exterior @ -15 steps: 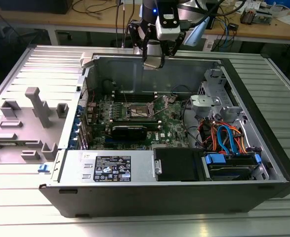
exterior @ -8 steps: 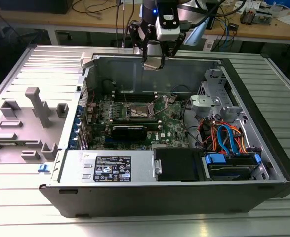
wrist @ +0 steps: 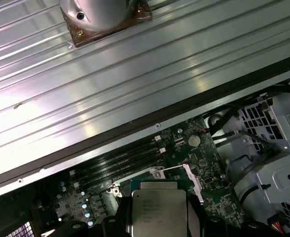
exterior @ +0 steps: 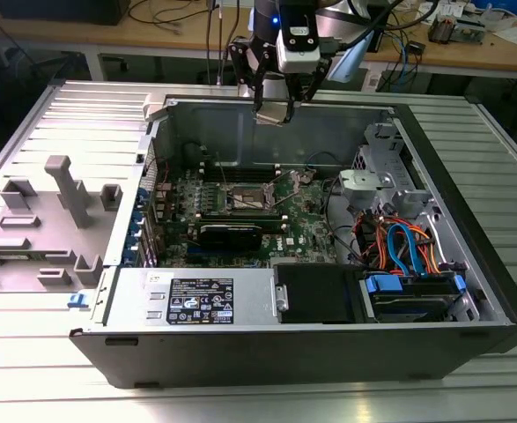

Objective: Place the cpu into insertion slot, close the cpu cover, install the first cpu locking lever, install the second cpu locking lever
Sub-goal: 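Place the cpu into insertion slot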

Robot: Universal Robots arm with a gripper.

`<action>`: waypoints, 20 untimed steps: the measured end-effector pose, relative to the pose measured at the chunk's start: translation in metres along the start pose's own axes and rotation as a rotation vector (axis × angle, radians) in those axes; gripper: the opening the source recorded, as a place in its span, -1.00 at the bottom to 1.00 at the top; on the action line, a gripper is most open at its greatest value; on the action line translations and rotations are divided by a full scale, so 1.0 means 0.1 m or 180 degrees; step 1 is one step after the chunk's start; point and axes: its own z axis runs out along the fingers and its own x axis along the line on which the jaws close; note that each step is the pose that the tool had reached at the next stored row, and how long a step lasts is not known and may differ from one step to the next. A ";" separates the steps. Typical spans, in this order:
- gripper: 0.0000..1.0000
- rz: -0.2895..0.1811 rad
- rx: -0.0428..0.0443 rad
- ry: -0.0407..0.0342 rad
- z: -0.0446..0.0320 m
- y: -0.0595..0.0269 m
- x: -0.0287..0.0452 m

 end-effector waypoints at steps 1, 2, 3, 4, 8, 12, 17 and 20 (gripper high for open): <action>0.09 0.0038 0.0000 -0.0003 0.001 0.000 0.000; 0.09 0.0100 -0.0001 -0.0007 0.004 0.000 0.000; 0.09 0.0152 -0.0002 -0.0011 0.005 0.000 0.000; 0.09 0.0186 -0.0003 -0.0014 0.007 0.000 0.000; 0.09 0.0388 -0.0006 -0.0028 0.017 -0.002 0.000; 0.09 0.0561 -0.0008 -0.0041 0.027 -0.002 0.000; 0.09 0.0811 -0.0011 -0.0059 0.042 -0.008 -0.002; 0.09 0.0883 -0.0007 -0.0066 0.046 -0.016 -0.005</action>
